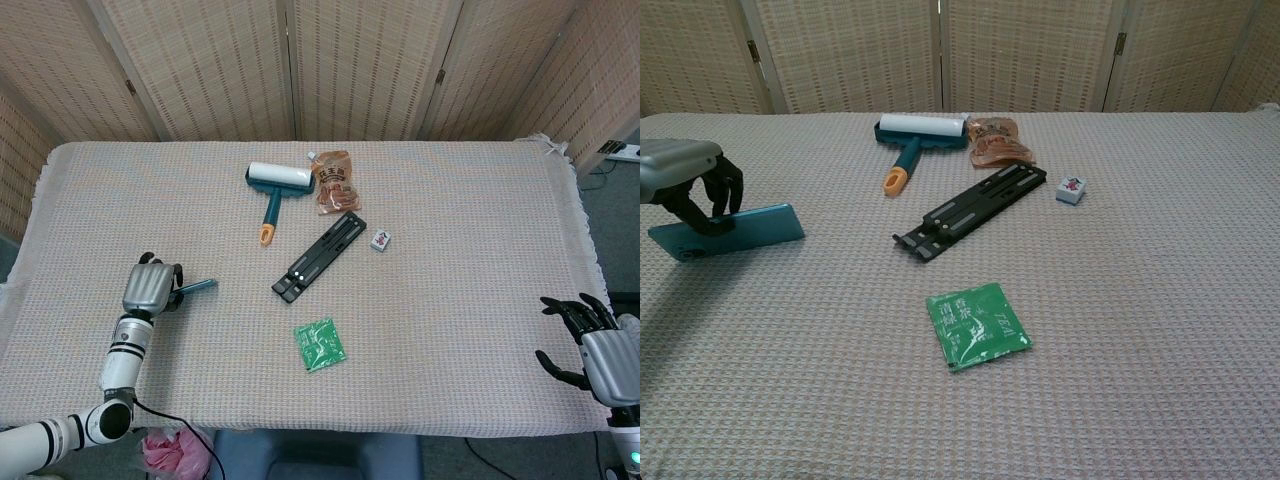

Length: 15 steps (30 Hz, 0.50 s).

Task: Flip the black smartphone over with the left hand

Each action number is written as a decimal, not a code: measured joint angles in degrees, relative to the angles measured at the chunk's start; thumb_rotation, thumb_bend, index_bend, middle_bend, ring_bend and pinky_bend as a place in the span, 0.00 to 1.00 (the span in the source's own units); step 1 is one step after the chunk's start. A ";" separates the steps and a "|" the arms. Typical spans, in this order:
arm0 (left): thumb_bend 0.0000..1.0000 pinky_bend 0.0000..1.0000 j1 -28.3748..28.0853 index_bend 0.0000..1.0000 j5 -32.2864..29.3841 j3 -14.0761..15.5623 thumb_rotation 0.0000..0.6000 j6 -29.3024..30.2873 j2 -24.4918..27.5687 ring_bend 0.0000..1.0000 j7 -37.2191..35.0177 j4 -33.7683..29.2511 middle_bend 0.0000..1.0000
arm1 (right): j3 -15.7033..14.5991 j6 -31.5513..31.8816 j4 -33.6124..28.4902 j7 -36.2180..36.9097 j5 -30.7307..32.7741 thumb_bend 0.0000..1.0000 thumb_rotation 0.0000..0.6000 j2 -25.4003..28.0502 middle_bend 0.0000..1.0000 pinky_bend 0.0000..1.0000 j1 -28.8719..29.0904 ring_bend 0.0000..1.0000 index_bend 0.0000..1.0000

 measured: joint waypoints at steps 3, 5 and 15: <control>0.35 0.19 -1.08 0.41 -3.12 -0.75 1.00 -1.01 0.38 0.33 0.86 0.94 0.47 | -0.03 0.03 0.06 0.09 0.15 0.18 1.00 0.03 0.34 0.14 -0.17 0.24 0.20; 0.35 0.19 -1.77 0.34 -5.26 -1.50 1.00 -1.51 0.79 0.27 1.03 1.61 0.36 | -0.04 0.13 0.07 0.08 0.11 0.18 1.00 0.08 0.34 0.14 -0.23 0.24 0.20; 0.34 0.19 -0.09 0.19 -2.85 -3.06 1.00 3.36 3.94 0.16 -5.39 -1.80 0.18 | 0.18 0.54 -0.26 -0.34 -0.05 0.18 1.00 0.51 0.34 0.14 -0.35 0.24 0.20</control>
